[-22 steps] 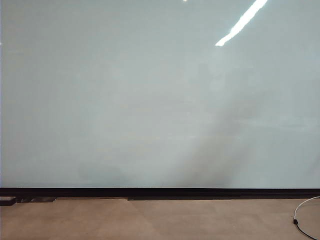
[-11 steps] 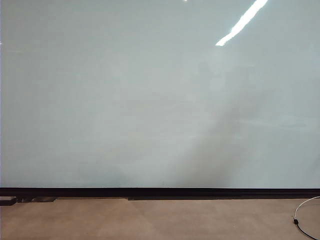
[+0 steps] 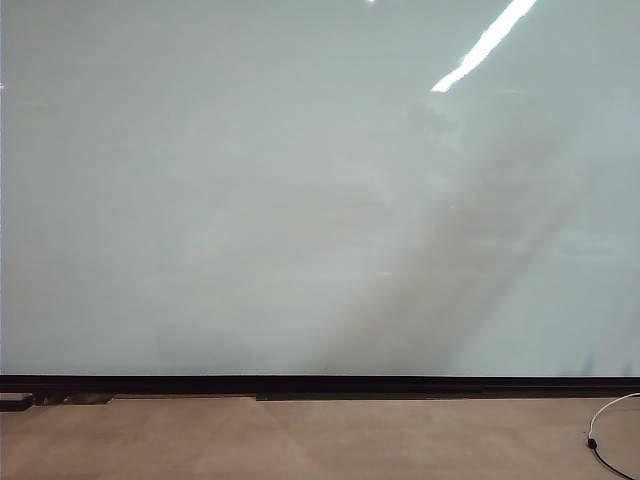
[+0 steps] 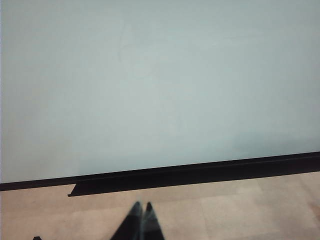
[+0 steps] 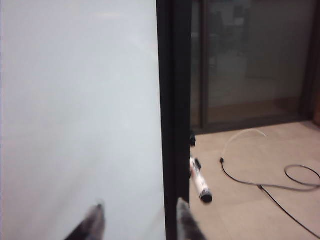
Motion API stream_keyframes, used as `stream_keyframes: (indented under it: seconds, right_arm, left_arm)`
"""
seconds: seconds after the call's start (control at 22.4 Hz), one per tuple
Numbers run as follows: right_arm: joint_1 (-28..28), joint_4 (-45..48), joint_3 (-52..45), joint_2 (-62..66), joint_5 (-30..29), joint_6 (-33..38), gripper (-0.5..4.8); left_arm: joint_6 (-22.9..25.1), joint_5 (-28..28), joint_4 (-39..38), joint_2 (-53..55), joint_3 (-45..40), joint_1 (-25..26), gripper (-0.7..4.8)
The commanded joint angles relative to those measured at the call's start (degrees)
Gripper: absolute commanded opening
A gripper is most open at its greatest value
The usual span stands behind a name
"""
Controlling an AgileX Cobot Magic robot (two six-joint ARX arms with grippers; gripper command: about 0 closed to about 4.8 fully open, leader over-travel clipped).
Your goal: Pick up the pen on the shelf to the right of the whiteboard and draw a straight line.
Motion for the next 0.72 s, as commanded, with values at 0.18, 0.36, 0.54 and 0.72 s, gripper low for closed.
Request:
stream_keyframes:
  seconds: [0.18,0.36,0.54,0.72]
  right_arm:
    - [-22.1,31.4,0.3,26.2,-27.3,6.5,2.82]
    - [-27.2,54.0,2.7,50.1,-31.2,13.1,3.83]
    - [-26.5,65.5,8.9,72.3,-41.2,17.6,3.92]
    - [-24.5,65.5,10.3,81.2,-40.2,9.3,3.93]
  left_arm:
    - [0.0,0.1,0.3,0.0,0.2,0.0,-0.05]
    - [0.0,0.1,0.3,0.0,0.2,0.0,-0.05]
    - [0.0,0.2,0.3,0.0,0.2,0.0,-0.05]
    - [0.0,0.2,0.3,0.0,0.2,0.0,-0.05]
